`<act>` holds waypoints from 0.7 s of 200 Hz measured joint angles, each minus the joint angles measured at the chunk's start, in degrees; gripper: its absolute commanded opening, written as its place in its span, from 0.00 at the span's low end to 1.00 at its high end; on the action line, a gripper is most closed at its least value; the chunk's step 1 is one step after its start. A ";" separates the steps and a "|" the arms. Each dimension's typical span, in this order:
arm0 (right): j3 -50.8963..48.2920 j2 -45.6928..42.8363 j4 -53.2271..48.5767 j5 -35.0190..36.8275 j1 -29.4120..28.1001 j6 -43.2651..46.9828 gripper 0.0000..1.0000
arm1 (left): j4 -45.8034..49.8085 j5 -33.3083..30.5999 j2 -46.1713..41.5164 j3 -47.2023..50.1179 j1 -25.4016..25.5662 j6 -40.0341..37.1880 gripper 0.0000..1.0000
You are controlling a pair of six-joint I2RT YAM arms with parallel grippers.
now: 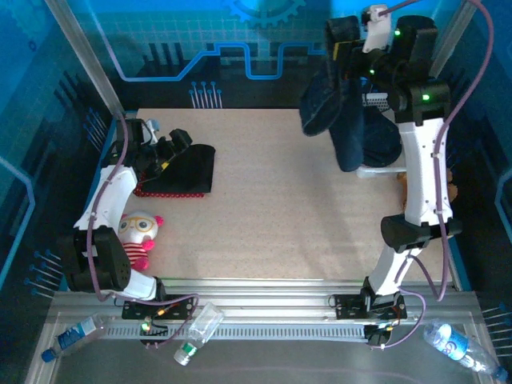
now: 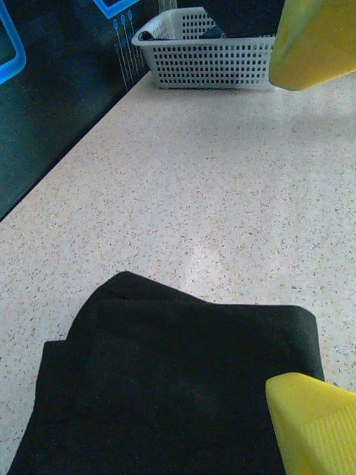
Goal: Fold and stack the skirts
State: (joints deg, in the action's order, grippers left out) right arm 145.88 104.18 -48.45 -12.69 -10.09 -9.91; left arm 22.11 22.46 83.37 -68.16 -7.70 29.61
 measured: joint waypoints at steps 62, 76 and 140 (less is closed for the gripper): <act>6.97 7.48 0.63 -13.99 -5.18 -6.58 0.00 | 0.04 1.44 0.00 0.00 0.00 -0.17 0.99; 3.50 6.75 1.53 -16.68 -4.96 -6.58 0.00 | 0.04 1.62 0.00 -0.02 0.02 -0.17 0.99; -54.14 -1.84 14.95 -16.74 10.78 -1.84 0.99 | 4.15 -1.70 1.64 -4.72 6.97 -4.98 0.99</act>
State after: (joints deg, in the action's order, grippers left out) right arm 91.74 102.35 -33.50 -29.43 0.69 -11.75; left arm 26.26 20.75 85.01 -72.88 -0.73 24.62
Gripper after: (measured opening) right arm 0.593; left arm 0.990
